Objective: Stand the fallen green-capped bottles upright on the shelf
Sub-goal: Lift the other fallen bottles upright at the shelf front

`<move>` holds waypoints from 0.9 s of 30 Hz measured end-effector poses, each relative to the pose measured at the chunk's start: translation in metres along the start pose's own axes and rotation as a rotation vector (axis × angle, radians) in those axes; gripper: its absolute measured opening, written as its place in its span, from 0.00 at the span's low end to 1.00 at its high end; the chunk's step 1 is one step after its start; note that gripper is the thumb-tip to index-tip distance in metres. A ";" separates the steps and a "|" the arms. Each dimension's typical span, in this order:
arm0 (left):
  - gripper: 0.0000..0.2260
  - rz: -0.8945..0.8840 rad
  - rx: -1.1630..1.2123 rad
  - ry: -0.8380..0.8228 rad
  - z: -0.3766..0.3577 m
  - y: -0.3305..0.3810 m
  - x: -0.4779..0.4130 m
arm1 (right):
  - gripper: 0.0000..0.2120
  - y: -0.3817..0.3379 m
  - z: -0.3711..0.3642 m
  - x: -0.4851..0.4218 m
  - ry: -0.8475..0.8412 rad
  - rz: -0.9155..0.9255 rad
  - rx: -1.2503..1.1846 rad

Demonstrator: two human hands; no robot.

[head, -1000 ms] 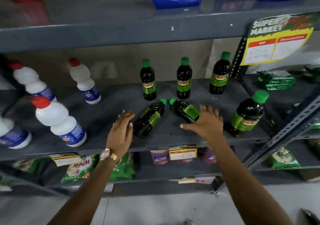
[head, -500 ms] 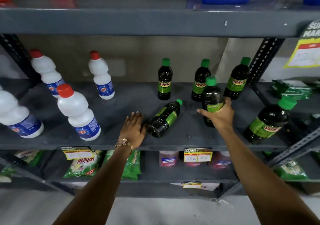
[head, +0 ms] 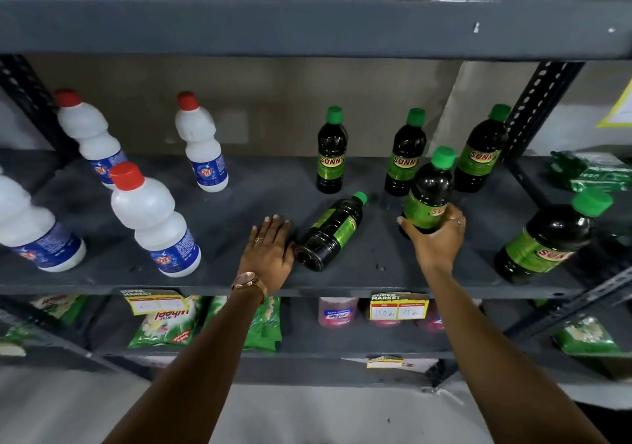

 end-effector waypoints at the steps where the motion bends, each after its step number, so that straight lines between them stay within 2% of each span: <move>1: 0.33 -0.003 -0.002 0.000 0.000 0.000 0.000 | 0.37 -0.003 -0.003 0.000 0.009 0.003 0.033; 7: 0.33 -0.005 -0.002 0.002 -0.001 -0.002 -0.002 | 0.33 0.005 -0.003 0.002 -0.125 0.052 -0.019; 12: 0.33 0.005 0.002 0.004 -0.002 -0.003 -0.002 | 0.46 0.000 -0.008 0.002 -0.078 0.046 0.115; 14: 0.33 0.005 0.005 0.003 -0.002 -0.002 -0.002 | 0.48 -0.002 -0.007 0.002 -0.099 0.055 0.115; 16: 0.34 0.008 -0.001 0.000 -0.001 -0.001 -0.001 | 0.45 0.002 -0.005 0.001 -0.144 0.075 0.066; 20: 0.34 0.006 -0.008 0.005 -0.001 -0.001 -0.001 | 0.34 0.007 0.002 0.001 -0.190 0.078 0.020; 27: 0.34 0.014 -0.016 -0.025 -0.002 -0.002 -0.003 | 0.34 0.010 0.019 0.023 -0.155 0.070 0.066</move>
Point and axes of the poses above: each hand's wrist, its own x-axis away from the middle knuckle, its own z-axis out of the back of the hand, y = z × x, the point moved 2 cm from there along -x, towards the middle knuckle, and after that the axes turned 12 degrees about x, right-handed, at the moved point
